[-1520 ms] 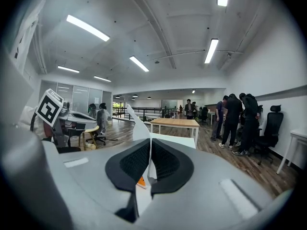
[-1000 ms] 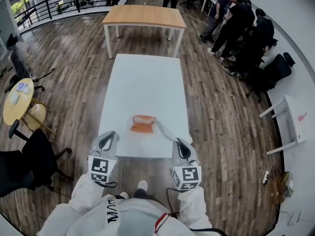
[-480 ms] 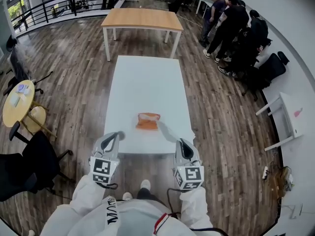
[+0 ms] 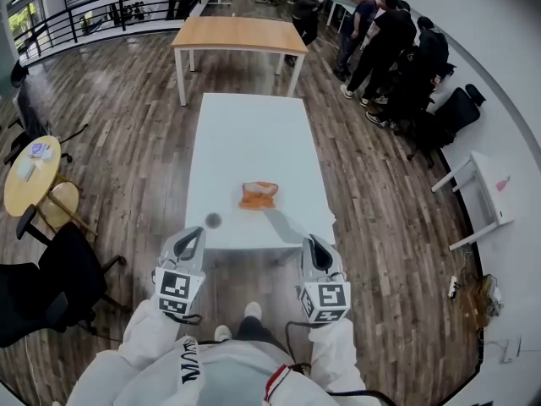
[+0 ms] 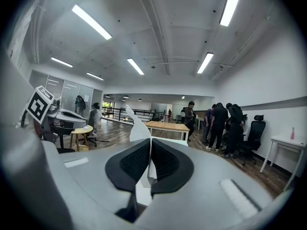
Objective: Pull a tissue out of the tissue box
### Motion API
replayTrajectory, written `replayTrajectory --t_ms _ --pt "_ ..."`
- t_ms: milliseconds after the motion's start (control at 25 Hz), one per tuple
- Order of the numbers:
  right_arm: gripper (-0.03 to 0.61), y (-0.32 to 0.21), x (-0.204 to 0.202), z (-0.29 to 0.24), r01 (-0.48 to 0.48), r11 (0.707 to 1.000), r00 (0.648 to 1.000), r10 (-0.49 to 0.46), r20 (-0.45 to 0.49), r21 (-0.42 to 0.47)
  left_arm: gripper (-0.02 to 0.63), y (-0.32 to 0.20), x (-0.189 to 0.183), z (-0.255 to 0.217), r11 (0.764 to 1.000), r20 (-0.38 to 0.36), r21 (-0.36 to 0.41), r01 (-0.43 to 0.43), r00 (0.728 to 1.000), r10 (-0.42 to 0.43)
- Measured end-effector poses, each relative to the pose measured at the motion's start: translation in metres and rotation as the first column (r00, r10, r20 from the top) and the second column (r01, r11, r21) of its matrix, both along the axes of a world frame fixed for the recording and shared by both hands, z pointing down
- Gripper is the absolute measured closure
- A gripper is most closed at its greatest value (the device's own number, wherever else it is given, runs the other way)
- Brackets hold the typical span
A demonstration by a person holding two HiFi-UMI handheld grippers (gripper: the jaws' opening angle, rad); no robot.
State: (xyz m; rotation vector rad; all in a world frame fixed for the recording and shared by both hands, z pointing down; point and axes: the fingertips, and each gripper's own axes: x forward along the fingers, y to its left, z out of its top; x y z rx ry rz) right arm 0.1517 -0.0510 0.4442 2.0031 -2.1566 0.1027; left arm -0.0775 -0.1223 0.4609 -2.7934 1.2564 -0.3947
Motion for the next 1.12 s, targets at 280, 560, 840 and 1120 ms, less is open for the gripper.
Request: replayTrajectory --t_ms 280,560,840,1120 --pt "0.575 0.019 -0.014 -0.006 -0.015 1.0 1.0 0.015 -0.008 0.014 0.614 0.02 -0.012 -0.002 1.0 -0.012 -0.001 -0.015 1.0 0.015" --pt "0.575 0.032 -0.02 -0.008 -0.017 1.0 1.0 0.017 -0.006 0.019 0.614 0.033 -0.013 -0.002 1.0 -0.016 -0.006 -0.017 1.0 0.017" --pt "0.575 0.04 -0.019 -0.011 -0.021 0.999 1.0 0.021 0.005 0.031 0.614 0.038 -0.015 -0.007 1.0 -0.027 0.0 -0.009 1.0 0.009" --pt "0.575 0.046 -0.01 -0.012 -0.017 0.999 1.0 0.016 0.017 0.032 0.614 0.039 -0.008 -0.012 1.0 -0.04 0.005 0.011 0.999 -0.01"
